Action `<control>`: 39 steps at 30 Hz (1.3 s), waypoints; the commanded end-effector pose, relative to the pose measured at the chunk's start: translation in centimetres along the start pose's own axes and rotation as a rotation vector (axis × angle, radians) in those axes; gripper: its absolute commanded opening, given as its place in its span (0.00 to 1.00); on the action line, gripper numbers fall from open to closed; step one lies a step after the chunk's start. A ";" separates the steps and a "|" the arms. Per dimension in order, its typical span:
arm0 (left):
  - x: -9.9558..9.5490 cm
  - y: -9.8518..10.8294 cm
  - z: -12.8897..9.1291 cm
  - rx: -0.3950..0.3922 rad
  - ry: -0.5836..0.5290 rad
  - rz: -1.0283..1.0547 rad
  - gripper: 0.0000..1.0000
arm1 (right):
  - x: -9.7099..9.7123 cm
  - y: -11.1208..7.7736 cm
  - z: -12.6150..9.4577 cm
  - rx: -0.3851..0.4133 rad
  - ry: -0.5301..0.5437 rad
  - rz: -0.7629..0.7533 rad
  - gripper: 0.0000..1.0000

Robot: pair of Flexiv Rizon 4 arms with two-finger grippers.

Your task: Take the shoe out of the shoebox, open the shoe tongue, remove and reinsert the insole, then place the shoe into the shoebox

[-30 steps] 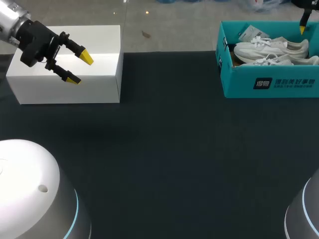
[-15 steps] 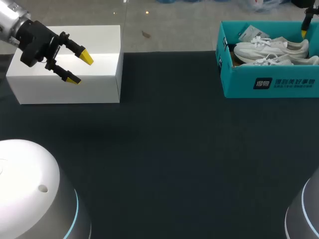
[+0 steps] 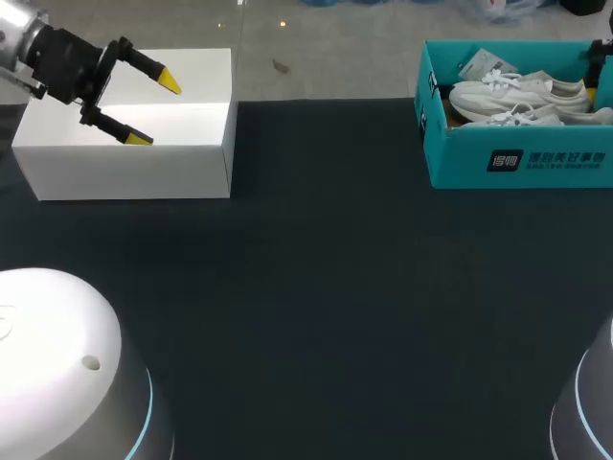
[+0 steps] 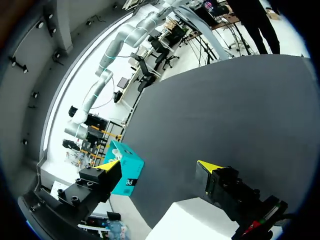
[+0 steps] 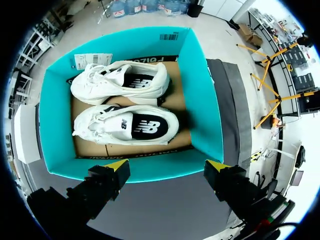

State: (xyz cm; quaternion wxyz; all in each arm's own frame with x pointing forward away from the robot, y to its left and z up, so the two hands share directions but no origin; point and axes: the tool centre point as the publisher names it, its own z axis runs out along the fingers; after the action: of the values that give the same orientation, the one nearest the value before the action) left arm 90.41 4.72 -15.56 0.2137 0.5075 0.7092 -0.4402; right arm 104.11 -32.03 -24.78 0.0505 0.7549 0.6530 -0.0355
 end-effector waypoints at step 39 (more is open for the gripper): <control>-0.7 3.8 -4.4 -0.490 -0.275 -1.167 1.00 | -0.4 -14.3 1.4 -0.188 -0.033 -0.516 1.00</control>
State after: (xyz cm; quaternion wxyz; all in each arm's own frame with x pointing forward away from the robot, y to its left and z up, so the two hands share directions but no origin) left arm 95.44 8.54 -14.39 0.1762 0.2560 0.8471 -0.4311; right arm 91.07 -30.48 -26.56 0.0966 0.5610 0.8217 -0.0278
